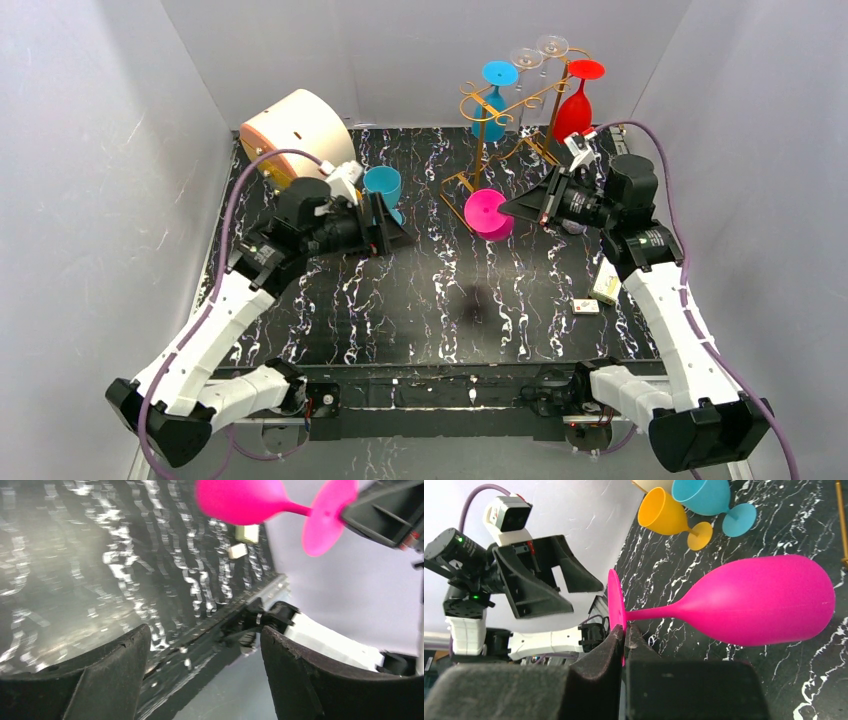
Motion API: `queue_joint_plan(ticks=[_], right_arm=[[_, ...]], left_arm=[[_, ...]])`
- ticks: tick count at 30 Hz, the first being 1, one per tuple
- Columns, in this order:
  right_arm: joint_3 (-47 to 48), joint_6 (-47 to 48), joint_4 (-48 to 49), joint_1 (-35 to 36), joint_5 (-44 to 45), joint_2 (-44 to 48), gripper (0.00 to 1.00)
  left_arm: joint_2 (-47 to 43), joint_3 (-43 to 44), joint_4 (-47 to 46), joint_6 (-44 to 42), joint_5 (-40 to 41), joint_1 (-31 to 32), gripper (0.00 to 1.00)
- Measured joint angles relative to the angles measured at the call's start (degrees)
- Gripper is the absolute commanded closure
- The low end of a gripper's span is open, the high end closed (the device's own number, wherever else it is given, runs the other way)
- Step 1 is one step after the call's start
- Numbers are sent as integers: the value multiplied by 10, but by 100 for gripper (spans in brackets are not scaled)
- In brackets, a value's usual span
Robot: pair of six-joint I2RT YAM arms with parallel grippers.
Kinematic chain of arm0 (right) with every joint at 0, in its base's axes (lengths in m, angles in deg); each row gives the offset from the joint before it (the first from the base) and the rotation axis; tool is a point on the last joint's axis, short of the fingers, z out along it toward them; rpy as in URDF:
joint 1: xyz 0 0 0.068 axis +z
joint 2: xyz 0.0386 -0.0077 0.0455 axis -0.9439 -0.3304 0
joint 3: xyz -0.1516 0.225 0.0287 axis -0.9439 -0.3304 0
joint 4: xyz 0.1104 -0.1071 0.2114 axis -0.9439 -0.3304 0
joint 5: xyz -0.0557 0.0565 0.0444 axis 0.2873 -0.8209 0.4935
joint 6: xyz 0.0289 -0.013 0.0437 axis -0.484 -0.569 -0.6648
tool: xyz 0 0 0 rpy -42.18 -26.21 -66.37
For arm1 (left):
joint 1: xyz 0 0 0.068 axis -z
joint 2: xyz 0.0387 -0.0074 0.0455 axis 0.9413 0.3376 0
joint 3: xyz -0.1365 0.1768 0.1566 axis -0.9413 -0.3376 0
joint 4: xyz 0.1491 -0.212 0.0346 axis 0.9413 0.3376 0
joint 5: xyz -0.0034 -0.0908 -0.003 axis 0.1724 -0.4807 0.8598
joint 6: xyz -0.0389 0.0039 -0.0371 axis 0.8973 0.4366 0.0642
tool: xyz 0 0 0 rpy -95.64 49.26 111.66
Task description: Take the wine glass off the wine glass rack
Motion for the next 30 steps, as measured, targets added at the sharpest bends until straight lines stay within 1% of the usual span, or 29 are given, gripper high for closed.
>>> queue_joint_plan(ticks=[3, 6, 10, 12, 15, 16, 17, 18, 19, 21, 22, 23, 24, 26, 27, 28, 30], right_arm=[[0, 3, 7, 18, -10, -1, 99], [0, 8, 8, 45, -17, -8, 99], [0, 14, 7, 83, -31, -17, 99], [0, 15, 6, 96, -42, -21, 99], [0, 14, 7, 106, -52, -24, 99], [-1, 10, 10, 108, -56, -24, 99], [-4, 6, 17, 110, -59, -23, 99], [-11, 0, 31, 111, -65, -21, 99], [-21, -8, 44, 113, -71, -19, 99], [-39, -21, 58, 115, -80, -17, 99], [-43, -25, 62, 116, -82, -18, 99], [-47, -29, 66, 116, -86, -18, 98], [-48, -32, 76, 116, -92, -17, 89], [-48, -33, 75, 116, -86, -16, 61], [-48, -38, 74, 116, -84, -14, 51], [-49, -43, 74, 116, -82, -13, 46], [-55, -51, 83, 118, -85, -4, 42]], left_arm=[[-6, -37, -77, 41, -1, 71, 28], [-3, -64, -133, 72, -3, 118, 40], [13, -65, -190, 96, -6, 132, 46], [25, -61, -213, 104, -10, 133, 48], [37, -60, -232, 109, -11, 134, 55], [39, -60, -237, 110, -10, 135, 63], [40, -60, -240, 113, -10, 135, 75], [40, -60, -245, 116, -11, 136, 81], [40, -60, -250, 119, -11, 136, 85], [40, -60, -259, 116, -11, 136, 89], [40, -60, -260, 116, -11, 136, 93], [40, -60, -259, 113, -9, 136, 100], [40, -60, -262, 113, -10, 136, 100], [39, -62, -275, 113, -16, 136, 100], [37, -64, -282, 114, -18, 136, 100], [36, -67, -290, 113, -20, 136, 100], [31, -75, -302, 111, -21, 137, 100]])
